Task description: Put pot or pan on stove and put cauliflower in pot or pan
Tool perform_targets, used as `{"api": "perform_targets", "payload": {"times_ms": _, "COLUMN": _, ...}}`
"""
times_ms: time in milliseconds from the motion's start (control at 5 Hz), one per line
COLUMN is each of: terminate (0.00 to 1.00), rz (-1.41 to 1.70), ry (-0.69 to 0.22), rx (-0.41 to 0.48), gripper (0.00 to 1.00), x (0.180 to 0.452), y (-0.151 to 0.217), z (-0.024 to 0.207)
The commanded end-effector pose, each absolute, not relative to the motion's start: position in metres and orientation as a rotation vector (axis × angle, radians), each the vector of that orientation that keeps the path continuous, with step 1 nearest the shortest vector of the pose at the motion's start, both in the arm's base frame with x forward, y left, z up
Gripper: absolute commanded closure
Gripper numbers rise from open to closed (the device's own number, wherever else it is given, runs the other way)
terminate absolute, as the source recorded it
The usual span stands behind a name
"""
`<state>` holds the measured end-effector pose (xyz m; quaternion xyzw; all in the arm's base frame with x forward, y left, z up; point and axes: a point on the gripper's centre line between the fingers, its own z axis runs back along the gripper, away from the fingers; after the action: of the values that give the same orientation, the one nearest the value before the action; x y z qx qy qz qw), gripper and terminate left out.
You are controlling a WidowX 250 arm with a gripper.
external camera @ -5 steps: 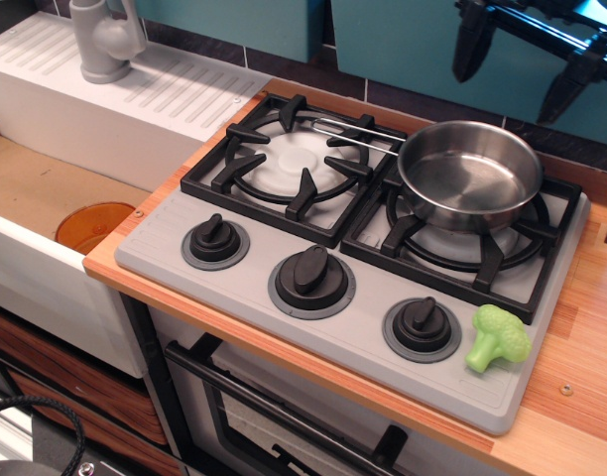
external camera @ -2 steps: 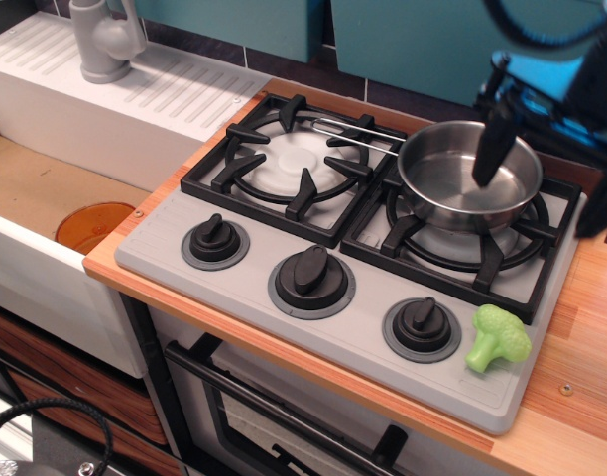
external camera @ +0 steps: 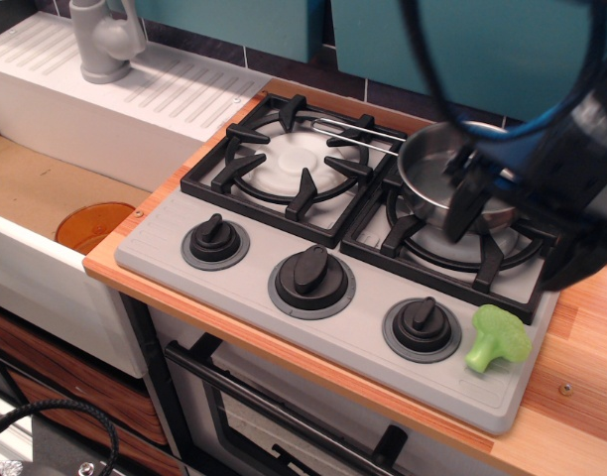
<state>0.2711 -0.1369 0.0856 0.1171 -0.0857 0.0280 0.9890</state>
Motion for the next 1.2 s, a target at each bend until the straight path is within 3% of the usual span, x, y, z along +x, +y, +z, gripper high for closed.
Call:
{"api": "perform_targets", "payload": {"times_ms": 0, "terminate": 0.00, "rz": 0.062, "ry": -0.278, "rx": 0.213, "gripper": 0.00, "x": 0.278, "y": -0.134, "z": 0.080}}
{"api": "perform_targets", "payload": {"times_ms": 1000, "terminate": 0.00, "rz": 0.091, "ry": -0.310, "rx": 0.232, "gripper": 0.00, "x": 0.271, "y": -0.145, "z": 0.047}}
